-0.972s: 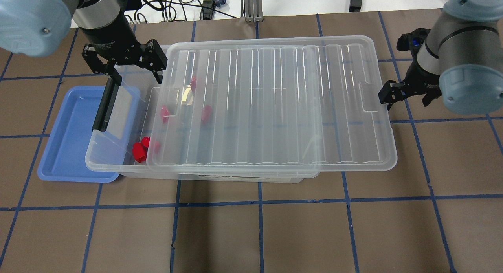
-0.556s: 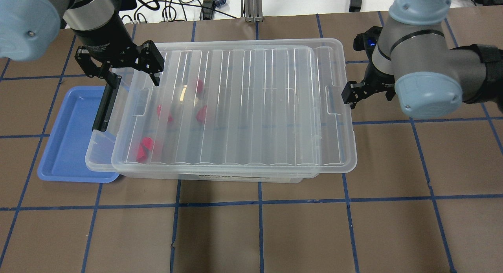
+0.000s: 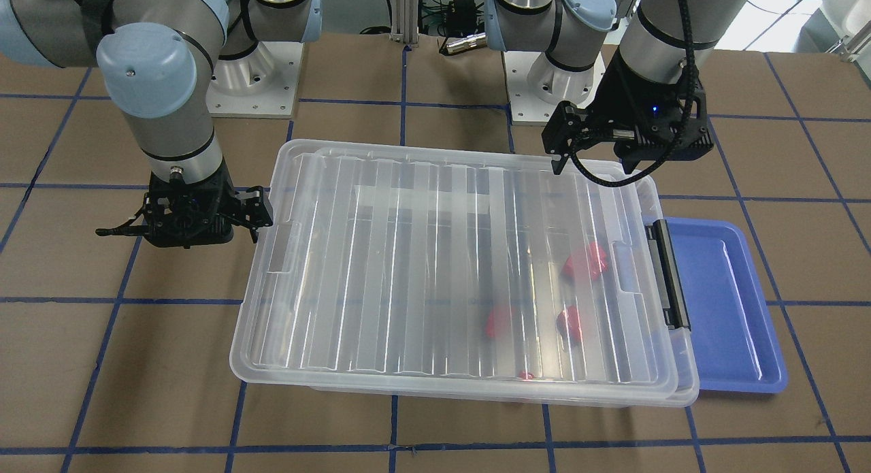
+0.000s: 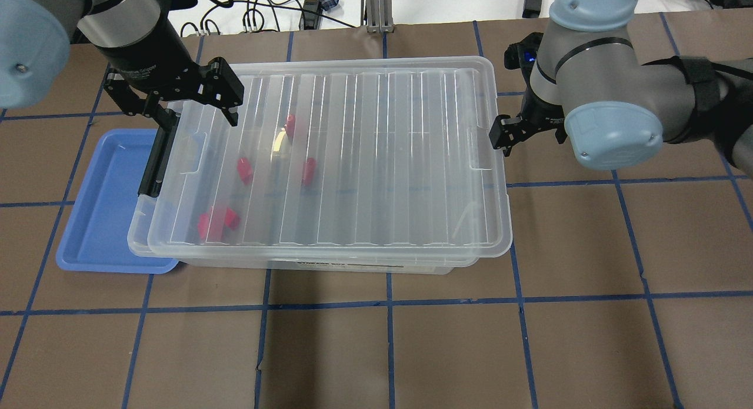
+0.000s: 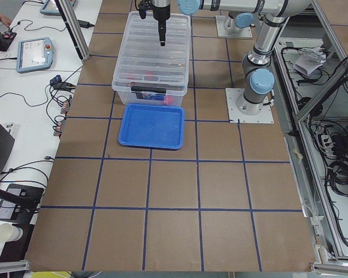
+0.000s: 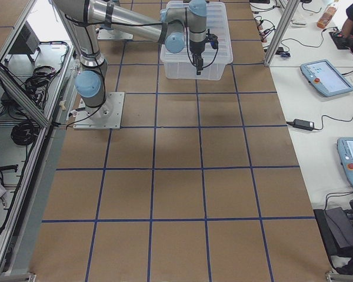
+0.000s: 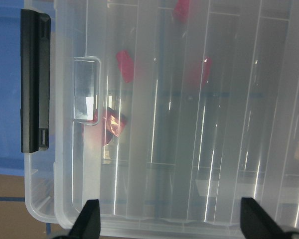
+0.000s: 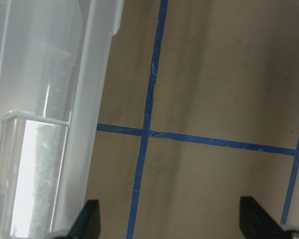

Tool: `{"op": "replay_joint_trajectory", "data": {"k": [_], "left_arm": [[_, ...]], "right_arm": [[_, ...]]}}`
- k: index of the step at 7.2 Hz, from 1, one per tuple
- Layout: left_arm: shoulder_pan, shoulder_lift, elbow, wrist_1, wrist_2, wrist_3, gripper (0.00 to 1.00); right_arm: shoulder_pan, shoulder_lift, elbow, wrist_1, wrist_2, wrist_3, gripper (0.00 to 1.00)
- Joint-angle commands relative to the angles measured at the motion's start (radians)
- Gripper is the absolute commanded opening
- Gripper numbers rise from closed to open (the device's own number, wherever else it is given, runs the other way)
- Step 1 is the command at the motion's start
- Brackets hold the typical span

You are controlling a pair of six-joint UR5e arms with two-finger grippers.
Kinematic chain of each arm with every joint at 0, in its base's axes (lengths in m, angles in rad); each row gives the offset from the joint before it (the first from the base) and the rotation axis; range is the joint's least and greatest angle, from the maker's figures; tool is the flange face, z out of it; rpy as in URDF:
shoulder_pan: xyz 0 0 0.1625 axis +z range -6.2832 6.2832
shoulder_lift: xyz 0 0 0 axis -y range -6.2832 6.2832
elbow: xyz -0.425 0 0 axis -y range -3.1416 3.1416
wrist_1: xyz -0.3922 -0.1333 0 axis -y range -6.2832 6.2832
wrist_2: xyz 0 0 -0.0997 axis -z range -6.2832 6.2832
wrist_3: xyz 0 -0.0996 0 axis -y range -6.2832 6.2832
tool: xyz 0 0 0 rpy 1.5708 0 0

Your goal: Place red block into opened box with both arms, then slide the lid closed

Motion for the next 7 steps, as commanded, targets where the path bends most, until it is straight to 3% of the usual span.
{"op": "replay_joint_trajectory", "data": {"k": [1, 4, 6, 7], "left_arm": [[0.001, 0.019, -0.034, 0.021, -0.007, 0.007, 1.00], [0.003, 0.013, -0.039, 0.066, -0.006, 0.011, 1.00], [0.003, 0.013, -0.040, 0.075, -0.006, 0.011, 1.00], [0.003, 0.008, -0.041, 0.076, -0.007, 0.009, 1.00]], "right_arm": [[0.010, 0.009, -0.013, -0.001, -0.002, 0.006, 1.00], [0.014, -0.041, -0.125, 0.049, -0.002, 0.011, 1.00], [0.028, -0.072, -0.194, 0.115, 0.076, 0.233, 1.00], [0.027, -0.075, -0.211, 0.225, 0.079, 0.250, 1.00]]}}
